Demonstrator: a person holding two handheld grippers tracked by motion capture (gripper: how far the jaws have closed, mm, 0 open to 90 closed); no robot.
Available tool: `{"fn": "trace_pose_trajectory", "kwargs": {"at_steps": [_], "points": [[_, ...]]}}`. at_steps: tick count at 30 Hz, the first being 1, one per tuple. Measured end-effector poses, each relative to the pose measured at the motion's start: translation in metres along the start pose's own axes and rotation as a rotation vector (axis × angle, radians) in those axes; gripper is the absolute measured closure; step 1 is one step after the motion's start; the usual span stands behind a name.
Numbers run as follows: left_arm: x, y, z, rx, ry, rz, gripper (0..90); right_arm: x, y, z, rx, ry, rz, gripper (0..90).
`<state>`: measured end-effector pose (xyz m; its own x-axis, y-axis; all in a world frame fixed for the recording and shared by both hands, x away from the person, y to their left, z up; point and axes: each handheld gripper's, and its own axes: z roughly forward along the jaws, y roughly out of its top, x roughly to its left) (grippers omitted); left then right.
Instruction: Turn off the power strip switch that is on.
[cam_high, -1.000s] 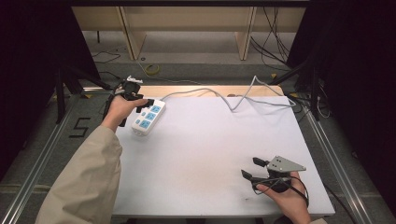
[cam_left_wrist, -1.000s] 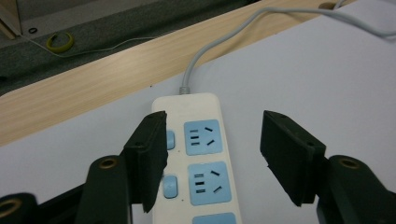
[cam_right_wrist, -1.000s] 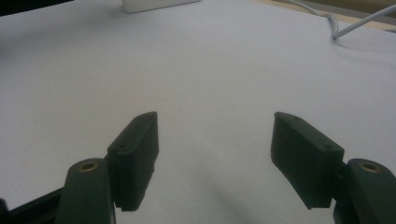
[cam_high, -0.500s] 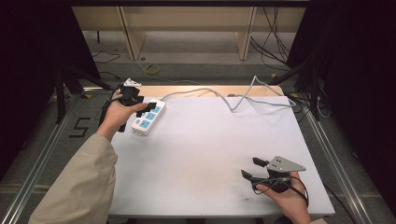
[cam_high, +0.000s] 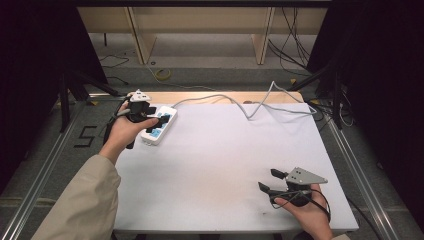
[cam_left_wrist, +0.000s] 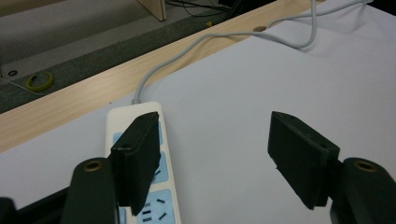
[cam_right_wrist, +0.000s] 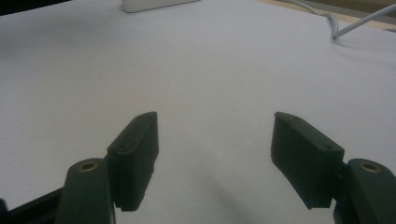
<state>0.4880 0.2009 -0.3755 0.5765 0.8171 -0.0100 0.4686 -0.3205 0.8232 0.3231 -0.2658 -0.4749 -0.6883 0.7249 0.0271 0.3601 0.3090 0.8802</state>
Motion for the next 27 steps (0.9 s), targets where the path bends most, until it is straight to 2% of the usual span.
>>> {"fn": "trace_pose_trajectory", "kwargs": {"at_steps": [11,27], "points": [[-0.027,-0.016,-0.014,-0.023,-0.055,0.05,33.5,0.0,0.0,0.0,-0.001,0.0,0.0,33.1],[-0.068,-0.044,-0.025,-0.056,-0.091,0.109,32.9,0.001,0.0,0.0,-0.003,0.0,0.0,33.0]]}}
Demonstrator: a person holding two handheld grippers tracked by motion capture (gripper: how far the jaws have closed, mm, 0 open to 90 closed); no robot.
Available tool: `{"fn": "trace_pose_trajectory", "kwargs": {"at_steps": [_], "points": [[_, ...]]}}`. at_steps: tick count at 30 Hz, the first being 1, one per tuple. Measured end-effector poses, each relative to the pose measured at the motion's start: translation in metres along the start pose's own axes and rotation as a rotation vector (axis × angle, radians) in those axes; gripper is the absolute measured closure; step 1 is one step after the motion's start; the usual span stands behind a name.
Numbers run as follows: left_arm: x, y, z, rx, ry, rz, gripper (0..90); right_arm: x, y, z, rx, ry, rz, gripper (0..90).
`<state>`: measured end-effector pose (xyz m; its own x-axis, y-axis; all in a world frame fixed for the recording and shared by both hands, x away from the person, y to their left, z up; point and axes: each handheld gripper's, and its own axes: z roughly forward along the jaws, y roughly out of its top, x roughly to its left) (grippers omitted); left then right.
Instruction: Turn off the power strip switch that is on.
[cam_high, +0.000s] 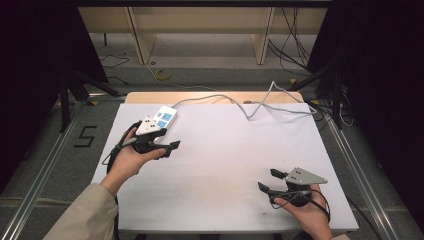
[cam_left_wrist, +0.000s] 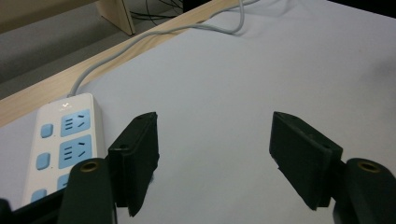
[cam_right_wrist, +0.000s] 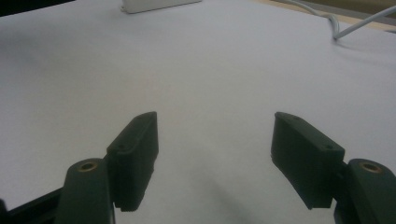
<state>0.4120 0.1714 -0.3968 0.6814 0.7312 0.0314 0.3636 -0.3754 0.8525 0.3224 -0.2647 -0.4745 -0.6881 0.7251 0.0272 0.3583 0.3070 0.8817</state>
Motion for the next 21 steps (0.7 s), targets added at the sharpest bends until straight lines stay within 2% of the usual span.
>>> {"fn": "trace_pose_trajectory", "kwargs": {"at_steps": [8,13,18,21], "points": [[-0.02,-0.019,-0.001,0.025,-0.022,0.033,32.4,0.0,0.0,0.0,-0.001,0.001,0.0,32.9],[-0.032,-0.036,0.0,0.034,-0.042,0.027,32.5,0.0,0.0,0.0,-0.001,0.001,0.0,32.9],[-0.039,-0.052,0.001,0.043,-0.052,0.032,32.2,0.0,0.0,0.0,-0.001,0.002,0.0,32.9],[-0.042,-0.057,0.001,0.037,-0.049,0.052,31.8,0.0,0.0,0.0,-0.001,0.003,-0.003,32.8]]}}
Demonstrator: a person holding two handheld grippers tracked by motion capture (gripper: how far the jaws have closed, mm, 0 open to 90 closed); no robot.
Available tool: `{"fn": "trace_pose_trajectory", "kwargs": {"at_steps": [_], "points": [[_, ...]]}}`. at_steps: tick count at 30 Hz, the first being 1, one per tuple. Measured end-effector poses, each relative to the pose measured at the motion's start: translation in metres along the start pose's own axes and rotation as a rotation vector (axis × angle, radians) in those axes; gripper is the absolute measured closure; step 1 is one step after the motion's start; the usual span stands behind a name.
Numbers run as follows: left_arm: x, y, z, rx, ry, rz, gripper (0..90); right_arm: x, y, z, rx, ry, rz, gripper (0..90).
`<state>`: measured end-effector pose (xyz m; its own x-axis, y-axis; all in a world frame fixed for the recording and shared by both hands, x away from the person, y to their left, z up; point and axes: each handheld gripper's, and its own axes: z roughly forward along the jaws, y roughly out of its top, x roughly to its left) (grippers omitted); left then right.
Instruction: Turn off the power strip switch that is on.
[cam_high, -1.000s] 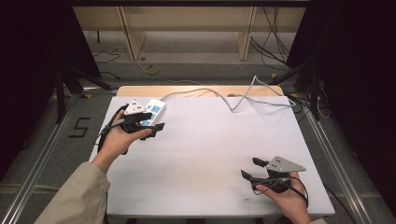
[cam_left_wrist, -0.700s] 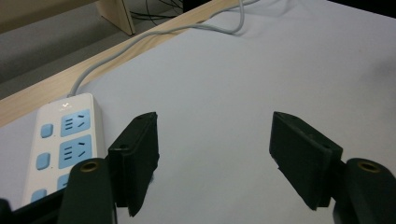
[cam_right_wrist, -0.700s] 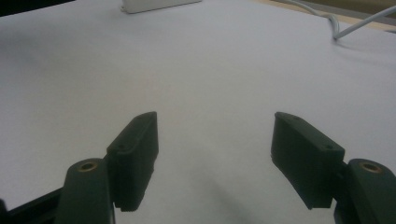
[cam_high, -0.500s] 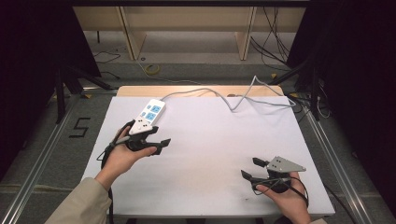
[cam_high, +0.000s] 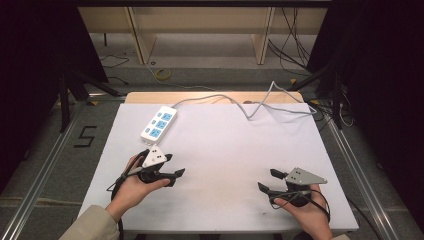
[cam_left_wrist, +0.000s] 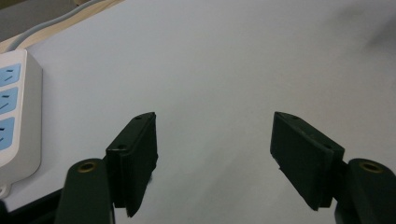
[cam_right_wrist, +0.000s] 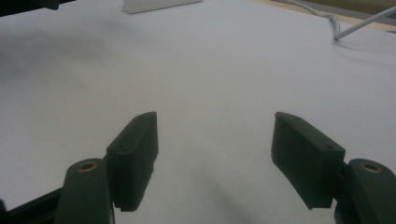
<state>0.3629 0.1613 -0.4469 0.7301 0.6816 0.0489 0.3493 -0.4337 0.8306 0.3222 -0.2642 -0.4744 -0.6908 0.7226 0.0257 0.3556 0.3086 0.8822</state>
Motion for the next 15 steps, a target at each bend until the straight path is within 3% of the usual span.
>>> {"fn": "trace_pose_trajectory", "kwargs": {"at_steps": [15], "points": [[-0.006,-0.027,-0.006,-0.018,0.018,0.016,31.1,0.0,0.0,-0.001,-0.005,0.001,-0.003,32.8]]}}
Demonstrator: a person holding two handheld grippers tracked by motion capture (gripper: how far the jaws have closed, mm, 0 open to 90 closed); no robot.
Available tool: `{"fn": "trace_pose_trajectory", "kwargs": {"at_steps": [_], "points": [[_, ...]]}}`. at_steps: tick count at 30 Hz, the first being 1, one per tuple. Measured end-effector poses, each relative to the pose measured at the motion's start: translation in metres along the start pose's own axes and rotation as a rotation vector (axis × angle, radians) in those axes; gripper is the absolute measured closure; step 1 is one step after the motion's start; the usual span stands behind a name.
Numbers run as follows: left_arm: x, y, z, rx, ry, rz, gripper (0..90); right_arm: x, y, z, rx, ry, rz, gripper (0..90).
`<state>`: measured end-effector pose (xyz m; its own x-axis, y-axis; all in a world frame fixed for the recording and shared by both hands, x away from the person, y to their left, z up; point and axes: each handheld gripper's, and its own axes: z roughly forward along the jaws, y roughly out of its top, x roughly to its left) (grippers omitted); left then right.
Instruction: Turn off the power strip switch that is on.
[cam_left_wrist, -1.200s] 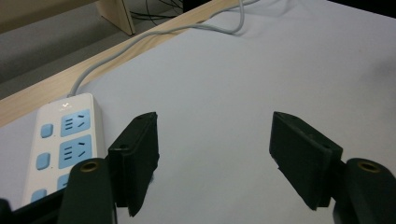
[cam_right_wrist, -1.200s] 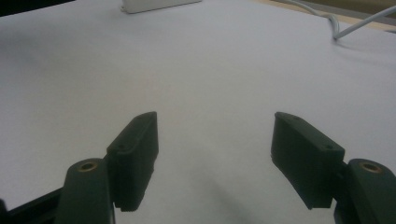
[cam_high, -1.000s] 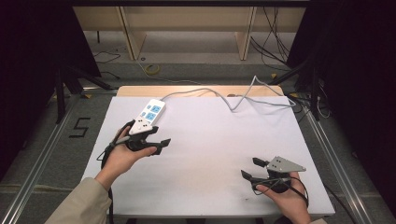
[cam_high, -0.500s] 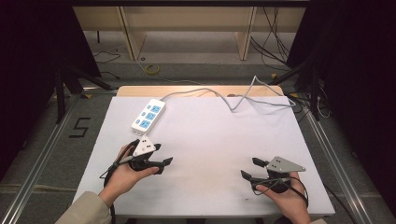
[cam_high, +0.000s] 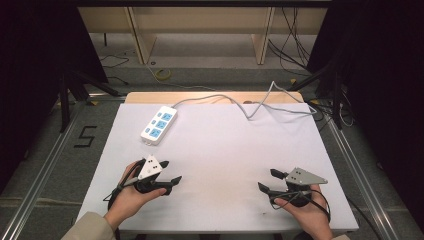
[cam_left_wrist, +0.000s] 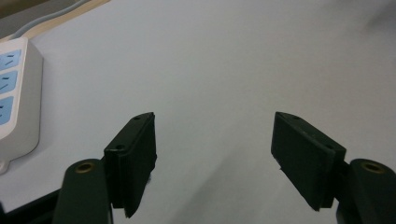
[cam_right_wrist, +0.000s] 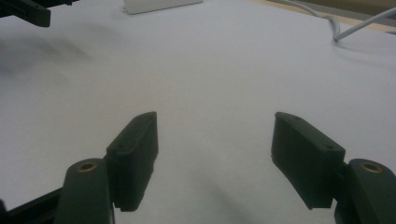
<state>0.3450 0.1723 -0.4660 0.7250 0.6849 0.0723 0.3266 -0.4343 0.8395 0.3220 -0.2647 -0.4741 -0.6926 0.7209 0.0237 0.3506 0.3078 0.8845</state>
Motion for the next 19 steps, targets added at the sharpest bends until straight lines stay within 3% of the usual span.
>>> {"fn": "trace_pose_trajectory", "kwargs": {"at_steps": [5,19], "points": [[-0.002,-0.0073,-0.0023,0.004,0.011,0.018,30.9,-0.0002,0.0002,-0.0005,0.003,-0.001,0.001,32.8],[0.0011,-0.0116,0.0032,0.015,0.004,0.001,30.1,-0.0001,0.0005,-0.0007,0.001,0.003,-0.003,32.6]]}}
